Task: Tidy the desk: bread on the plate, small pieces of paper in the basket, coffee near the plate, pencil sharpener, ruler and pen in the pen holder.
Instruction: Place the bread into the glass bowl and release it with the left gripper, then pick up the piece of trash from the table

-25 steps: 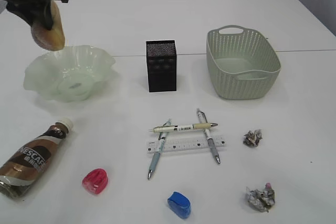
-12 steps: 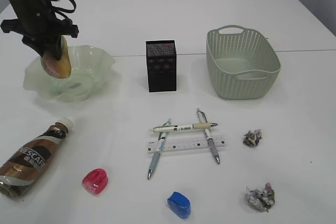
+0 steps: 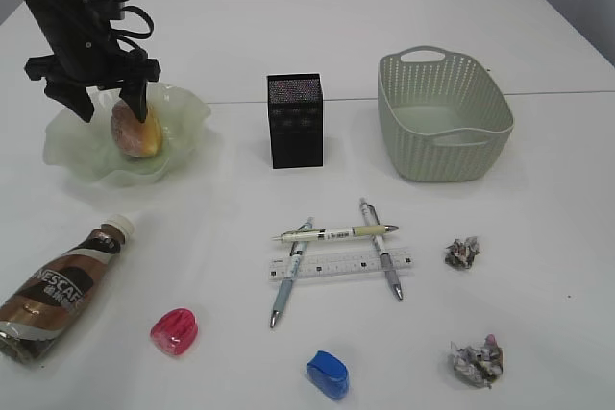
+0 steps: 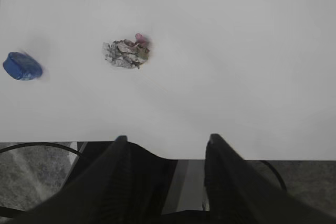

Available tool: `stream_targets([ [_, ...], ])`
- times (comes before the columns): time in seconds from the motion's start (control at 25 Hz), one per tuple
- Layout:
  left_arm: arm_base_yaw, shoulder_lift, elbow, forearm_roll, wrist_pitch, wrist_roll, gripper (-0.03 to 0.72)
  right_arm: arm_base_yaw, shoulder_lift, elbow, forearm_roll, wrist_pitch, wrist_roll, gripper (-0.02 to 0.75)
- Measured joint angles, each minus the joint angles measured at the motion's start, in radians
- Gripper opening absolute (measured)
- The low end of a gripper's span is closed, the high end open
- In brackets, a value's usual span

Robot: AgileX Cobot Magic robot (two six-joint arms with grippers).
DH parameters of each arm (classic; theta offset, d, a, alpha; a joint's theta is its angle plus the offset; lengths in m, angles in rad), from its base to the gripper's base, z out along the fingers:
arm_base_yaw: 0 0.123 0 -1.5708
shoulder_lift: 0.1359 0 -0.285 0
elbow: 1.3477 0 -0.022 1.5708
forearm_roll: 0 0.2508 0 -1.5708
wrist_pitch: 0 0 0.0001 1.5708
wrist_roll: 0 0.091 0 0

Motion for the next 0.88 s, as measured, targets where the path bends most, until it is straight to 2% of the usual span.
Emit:
stream_targets([
  [0.32,0.0,-0.048,-0.003,-0.002,0.099,0.0,0.569,0.0,0.0,0.0,0.029,0.0,0.0,0.345],
  [0.64,0.0,-0.25,-0.011,-0.047,0.118,0.0,0.531,0.0,0.0,0.0,0.025,0.0,0.0,0.345],
  [0.68,0.0,-0.277,-0.011,-0.047,0.12,0.0,0.51,0.0,0.0,0.0,0.025,0.0,0.0,0.345],
  [0.88,0.0,-0.43,0.039,-0.072,0.122,0.001,0.52,0.0,0.0,0.0,0.022,0.0,-0.007,0.345],
])
